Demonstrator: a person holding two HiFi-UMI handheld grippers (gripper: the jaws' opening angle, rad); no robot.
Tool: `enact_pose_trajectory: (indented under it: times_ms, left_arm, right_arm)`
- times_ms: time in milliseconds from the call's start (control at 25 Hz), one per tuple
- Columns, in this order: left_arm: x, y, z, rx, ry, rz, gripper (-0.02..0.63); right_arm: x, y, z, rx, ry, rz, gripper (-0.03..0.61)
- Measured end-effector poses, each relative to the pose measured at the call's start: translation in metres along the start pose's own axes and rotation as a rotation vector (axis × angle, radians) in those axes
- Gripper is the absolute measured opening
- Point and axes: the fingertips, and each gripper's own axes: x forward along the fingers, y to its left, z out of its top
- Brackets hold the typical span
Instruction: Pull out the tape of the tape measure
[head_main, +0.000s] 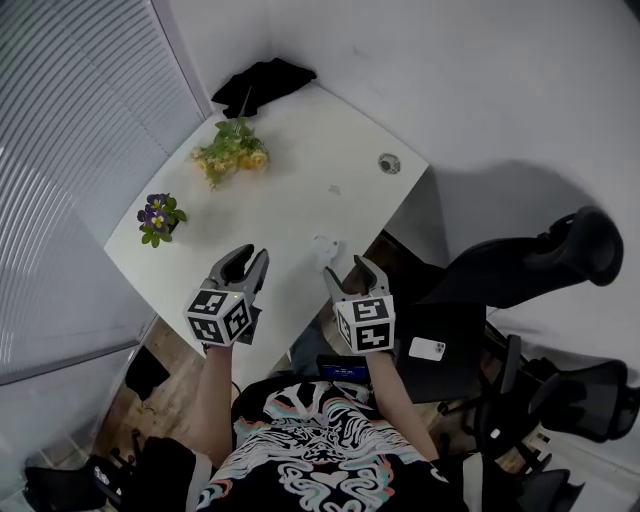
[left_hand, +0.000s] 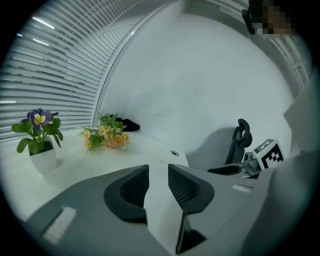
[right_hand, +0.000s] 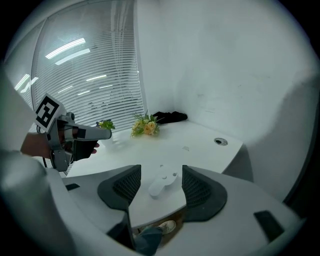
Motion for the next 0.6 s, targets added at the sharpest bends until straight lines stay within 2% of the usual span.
enact_pose_trajectory:
  times_ms: [240,440,600]
  left_arm:
    - [0.01,0.003,-0.014,-0.006,0.035,-0.001,0.114]
    - [0.014,0.007,-0.019,0.033,0.049,0.007,0.114]
    - [0.022,0.009,-0.028,0.021,0.082,-0.006,0.114]
  right_arm:
    - [0.01,-0.003,-0.015,0.028,0.041,0.0,0.253]
    - [0.02,-0.002,-0.023,0.056,0.066,0.001,0.267]
    - [0.03,-0.003,-0.028,0.071,0.084,0.003,0.273]
